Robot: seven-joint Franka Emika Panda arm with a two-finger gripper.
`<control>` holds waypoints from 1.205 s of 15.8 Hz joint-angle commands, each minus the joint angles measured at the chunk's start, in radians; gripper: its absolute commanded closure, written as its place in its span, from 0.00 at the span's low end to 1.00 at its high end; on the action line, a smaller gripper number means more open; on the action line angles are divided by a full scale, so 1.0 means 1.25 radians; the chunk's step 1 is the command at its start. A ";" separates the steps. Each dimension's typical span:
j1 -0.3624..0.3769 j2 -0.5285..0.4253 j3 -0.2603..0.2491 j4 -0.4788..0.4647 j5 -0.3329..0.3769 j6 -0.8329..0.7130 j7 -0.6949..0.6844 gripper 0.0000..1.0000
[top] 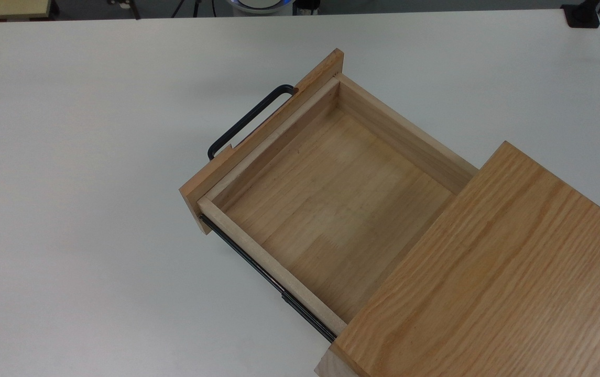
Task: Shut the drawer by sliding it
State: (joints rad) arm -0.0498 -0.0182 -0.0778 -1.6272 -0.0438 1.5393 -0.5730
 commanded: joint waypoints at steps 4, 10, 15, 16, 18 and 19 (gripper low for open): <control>0.072 0.063 -0.008 0.061 0.007 0.018 -0.095 0.65; 0.116 0.170 -0.013 0.140 0.009 0.094 -0.094 0.99; 0.137 0.226 -0.016 0.143 0.009 0.211 -0.077 1.00; 0.139 0.232 -0.018 0.143 0.010 0.234 -0.065 1.00; 0.153 0.240 -0.018 0.144 0.019 0.268 -0.033 1.00; 0.158 0.244 -0.018 0.144 0.025 0.284 -0.023 1.00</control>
State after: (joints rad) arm 0.1070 0.2667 -0.0787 -1.4721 -0.0400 1.8479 -0.6464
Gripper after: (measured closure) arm 0.996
